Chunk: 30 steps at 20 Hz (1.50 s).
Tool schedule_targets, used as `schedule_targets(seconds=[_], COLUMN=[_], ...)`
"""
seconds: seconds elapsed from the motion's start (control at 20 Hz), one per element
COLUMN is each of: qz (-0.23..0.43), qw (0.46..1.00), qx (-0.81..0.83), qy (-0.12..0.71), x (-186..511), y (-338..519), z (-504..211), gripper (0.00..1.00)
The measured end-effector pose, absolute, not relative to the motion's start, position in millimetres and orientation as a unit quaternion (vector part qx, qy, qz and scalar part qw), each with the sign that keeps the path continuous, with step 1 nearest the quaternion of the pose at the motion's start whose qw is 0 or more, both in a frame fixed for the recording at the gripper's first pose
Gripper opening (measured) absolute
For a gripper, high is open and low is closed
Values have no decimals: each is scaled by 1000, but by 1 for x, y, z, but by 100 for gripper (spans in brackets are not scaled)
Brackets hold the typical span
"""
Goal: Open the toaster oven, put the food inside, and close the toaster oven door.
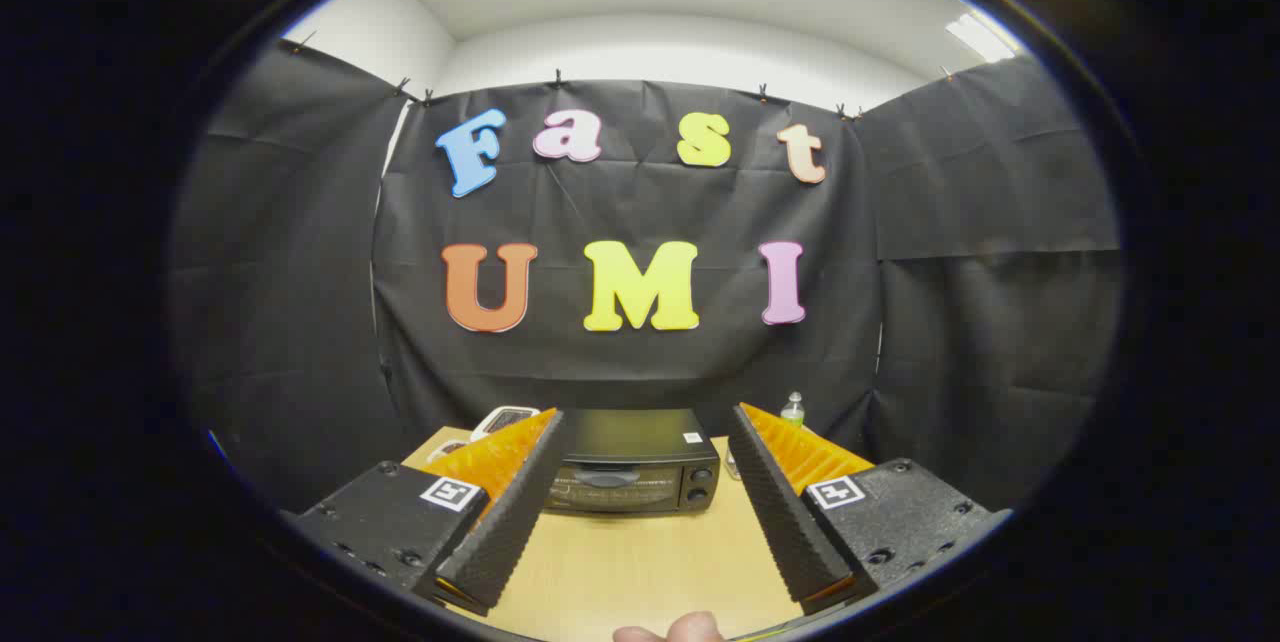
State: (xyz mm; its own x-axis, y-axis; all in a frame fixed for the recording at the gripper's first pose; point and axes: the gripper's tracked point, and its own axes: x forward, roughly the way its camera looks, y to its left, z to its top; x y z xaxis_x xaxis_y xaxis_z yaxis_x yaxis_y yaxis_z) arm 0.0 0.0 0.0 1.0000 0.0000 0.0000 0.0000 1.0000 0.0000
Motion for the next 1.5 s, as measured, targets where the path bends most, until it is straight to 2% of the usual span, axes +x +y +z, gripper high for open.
schedule_targets(seconds=[1.05,1.5], qz=[17,32], qw=[1000,998], qx=[1,15], qy=[12,45], x=[7,49], y=[22,14], z=[-6,-43], gripper=[100,100])
